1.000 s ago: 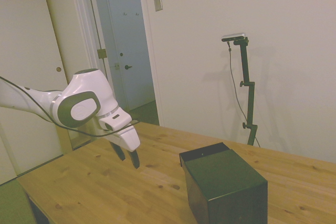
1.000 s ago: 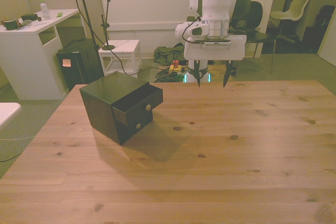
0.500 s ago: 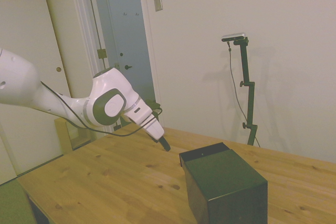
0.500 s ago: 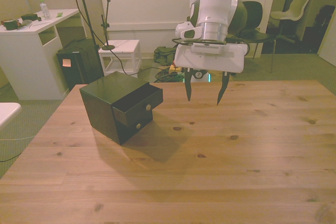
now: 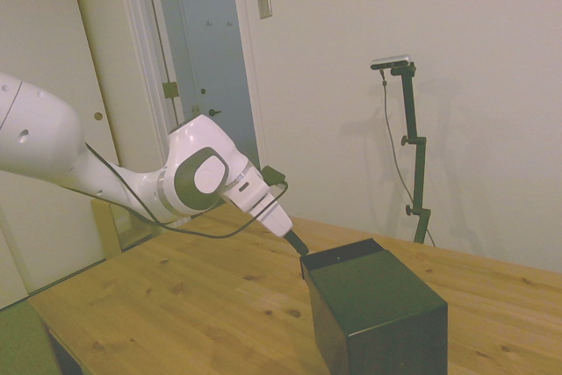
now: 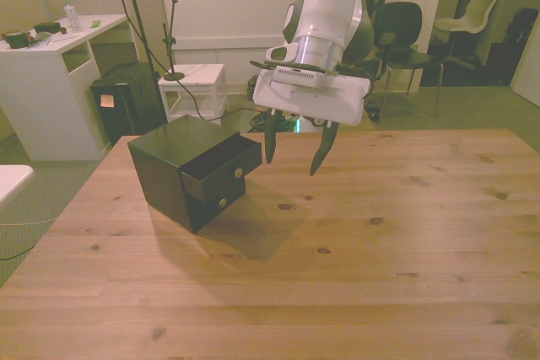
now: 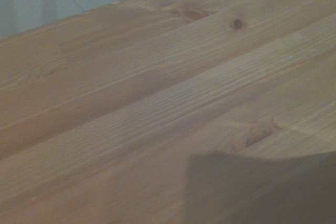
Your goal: Close the top drawer
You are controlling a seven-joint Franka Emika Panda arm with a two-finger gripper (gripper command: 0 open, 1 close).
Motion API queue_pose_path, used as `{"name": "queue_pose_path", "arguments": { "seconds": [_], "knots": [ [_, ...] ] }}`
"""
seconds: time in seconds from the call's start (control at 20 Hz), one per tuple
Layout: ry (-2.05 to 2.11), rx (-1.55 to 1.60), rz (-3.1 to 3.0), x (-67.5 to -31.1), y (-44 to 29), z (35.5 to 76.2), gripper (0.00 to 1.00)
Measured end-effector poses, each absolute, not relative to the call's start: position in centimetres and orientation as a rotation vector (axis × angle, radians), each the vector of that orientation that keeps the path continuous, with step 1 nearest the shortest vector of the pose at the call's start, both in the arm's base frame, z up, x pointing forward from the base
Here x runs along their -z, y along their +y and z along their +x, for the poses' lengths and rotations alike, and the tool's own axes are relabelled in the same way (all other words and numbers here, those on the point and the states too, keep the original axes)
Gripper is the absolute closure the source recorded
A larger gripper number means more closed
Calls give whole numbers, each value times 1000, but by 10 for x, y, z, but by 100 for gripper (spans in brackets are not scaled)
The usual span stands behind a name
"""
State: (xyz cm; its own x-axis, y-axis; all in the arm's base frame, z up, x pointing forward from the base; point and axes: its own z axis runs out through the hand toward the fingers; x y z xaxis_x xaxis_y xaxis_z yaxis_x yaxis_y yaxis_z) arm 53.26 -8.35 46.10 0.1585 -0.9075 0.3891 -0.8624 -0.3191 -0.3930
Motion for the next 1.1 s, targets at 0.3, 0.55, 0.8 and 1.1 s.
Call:
{"name": "queue_pose_path", "arguments": {
  "seconds": [0.3,0.55,0.8,1.1],
  "knots": [
    [1800,883,-2313,-463,-89,533,100],
    [1827,887,-2291,-464,-96,532,100],
    [1888,902,-2246,-463,-106,530,100],
    [1956,909,-2198,-463,-118,527,100]
  ]
}}
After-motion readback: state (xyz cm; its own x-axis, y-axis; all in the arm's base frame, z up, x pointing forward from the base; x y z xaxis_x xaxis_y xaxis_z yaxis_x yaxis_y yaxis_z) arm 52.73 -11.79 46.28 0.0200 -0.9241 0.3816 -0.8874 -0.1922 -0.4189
